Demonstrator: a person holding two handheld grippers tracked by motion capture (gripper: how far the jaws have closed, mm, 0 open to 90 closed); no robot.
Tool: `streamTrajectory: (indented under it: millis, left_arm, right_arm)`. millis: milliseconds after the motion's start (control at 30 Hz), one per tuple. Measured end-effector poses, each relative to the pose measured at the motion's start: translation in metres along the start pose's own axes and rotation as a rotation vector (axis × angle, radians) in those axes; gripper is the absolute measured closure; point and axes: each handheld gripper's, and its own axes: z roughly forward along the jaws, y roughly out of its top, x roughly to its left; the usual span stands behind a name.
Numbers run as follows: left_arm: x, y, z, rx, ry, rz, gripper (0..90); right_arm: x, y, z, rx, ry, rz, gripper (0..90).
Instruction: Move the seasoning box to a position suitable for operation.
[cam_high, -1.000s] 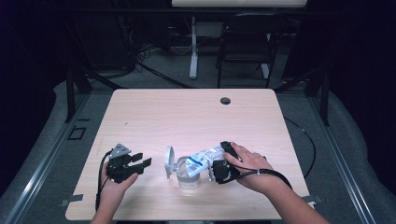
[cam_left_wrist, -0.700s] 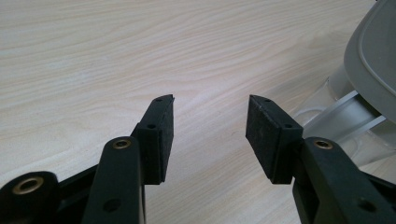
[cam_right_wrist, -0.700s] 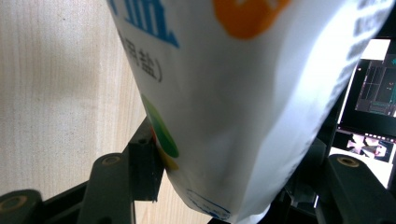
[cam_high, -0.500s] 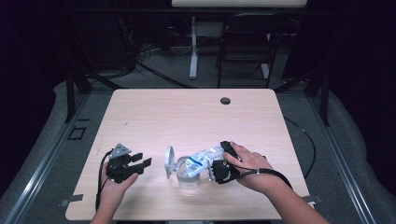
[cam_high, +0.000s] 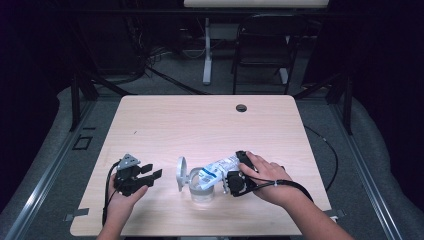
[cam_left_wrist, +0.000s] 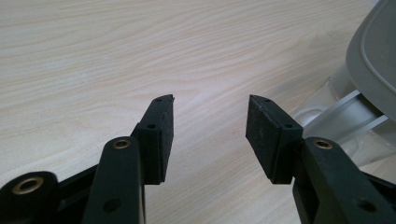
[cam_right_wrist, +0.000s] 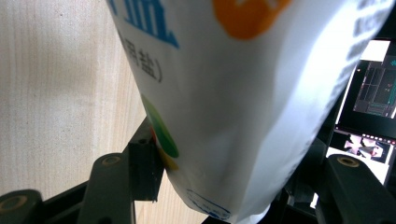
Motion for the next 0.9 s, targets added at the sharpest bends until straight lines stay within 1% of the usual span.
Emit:
streamTrajectory:
  millis: [33,167,200,567,900]
  left_arm:
    - [0.0005,0.0003,-0.0006,0.008,-0.006,0.002,52.1]
    - [0.0009,0.0001,-0.0004,0.004,-0.007,0.004,52.1]
    - [0.001,0.0001,-0.0004,0.004,-0.006,0.004,52.1]
    - [0.001,0.0001,-0.0005,0.004,-0.006,0.004,52.1]
    - [0.0017,-0.0004,-0.0002,0.0,-0.004,-0.001,52.1]
  right_arm:
    - [0.0,0.0,0.0,0.0,0.0,0.0,42.0]
    - [0.0001,0.0001,0.0003,-0.003,0.0,0.0,41.9]
    - [-0.0009,0.0007,-0.0006,0.007,-0.005,-0.014,41.9]
    - [-0.0005,0.0009,-0.0001,0.003,-0.007,-0.011,42.0]
    - [-0.0013,0.0015,-0.0005,0.01,-0.007,-0.02,42.0]
